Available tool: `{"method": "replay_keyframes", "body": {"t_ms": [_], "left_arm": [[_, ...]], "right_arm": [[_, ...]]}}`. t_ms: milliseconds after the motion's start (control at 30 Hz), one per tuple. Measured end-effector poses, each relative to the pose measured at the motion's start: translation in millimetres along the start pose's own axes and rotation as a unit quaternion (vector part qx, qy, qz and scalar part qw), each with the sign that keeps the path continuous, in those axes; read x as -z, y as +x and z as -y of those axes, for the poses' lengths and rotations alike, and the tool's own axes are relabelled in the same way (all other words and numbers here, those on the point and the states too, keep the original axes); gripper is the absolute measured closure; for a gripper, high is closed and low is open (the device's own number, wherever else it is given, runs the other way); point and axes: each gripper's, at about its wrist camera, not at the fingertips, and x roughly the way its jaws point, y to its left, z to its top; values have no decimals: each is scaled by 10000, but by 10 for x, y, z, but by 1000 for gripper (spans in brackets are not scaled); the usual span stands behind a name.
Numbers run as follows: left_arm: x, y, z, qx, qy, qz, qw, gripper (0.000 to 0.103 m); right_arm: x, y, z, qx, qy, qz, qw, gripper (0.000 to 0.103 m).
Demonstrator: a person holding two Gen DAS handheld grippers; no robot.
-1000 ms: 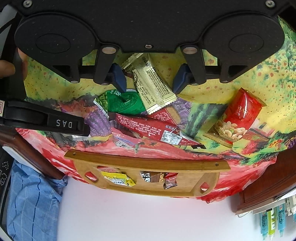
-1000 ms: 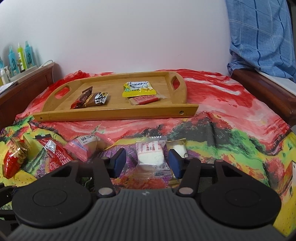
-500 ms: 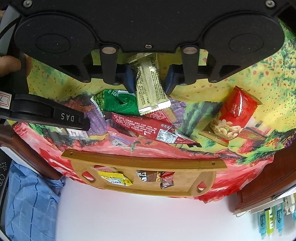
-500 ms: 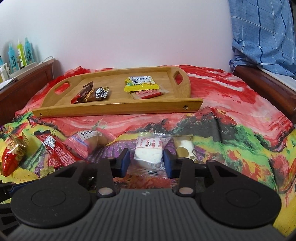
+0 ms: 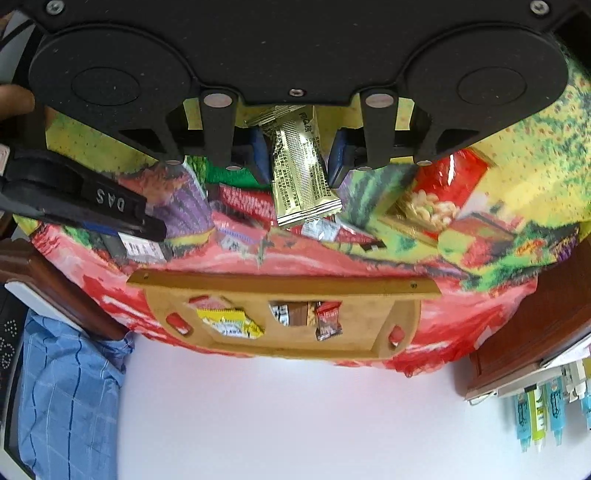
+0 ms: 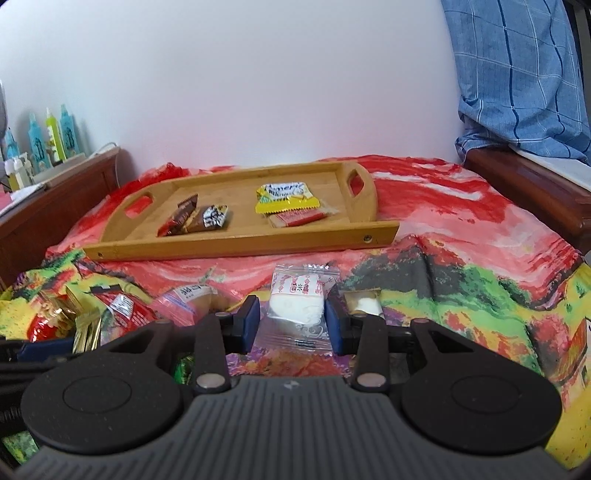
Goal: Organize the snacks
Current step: 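Lift gold wafer bar and white candy packet and carry both over the tray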
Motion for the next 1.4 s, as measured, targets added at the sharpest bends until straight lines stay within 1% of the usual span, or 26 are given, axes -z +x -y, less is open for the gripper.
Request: {"method": "replay_keyframes", "body": {"t_ms": [233, 433, 500, 600, 767, 900, 1100, 1233, 1400], "left_arm": [[-231, 8, -32, 52, 76, 109, 9999, 71], [-485, 124, -105, 119, 1, 164, 9998, 72], [-589, 164, -136, 140, 1, 219, 9997, 72], [-732, 213, -173, 144, 21, 311, 9994, 72], [-988, 346, -255, 153, -82, 344, 9993, 72], [-1159, 481, -285, 123, -60, 342, 9993, 72], [-1369, 710, -360, 105, -176, 282, 9994, 72], [-1482, 897, -411, -31, -160, 225, 9996, 72], [-1596, 1113, -498, -112, -131, 162, 9997, 72]], "right_arm": [[-81, -46, -2, -202, -24, 184, 9996, 60], [-231, 69, -19, -347, -185, 272, 9989, 60], [-308, 131, 16, -384, -103, 288, 9988, 60], [-418, 230, 118, -451, 188, 259, 9985, 60], [-599, 380, 197, -327, 195, 346, 9987, 60], [-740, 513, 253, -287, 189, 372, 9987, 60], [-895, 689, 314, -222, 168, 433, 9987, 60], [-994, 822, 359, -199, 183, 450, 9986, 60], [-1083, 995, 443, -195, 343, 388, 9985, 60]]}}
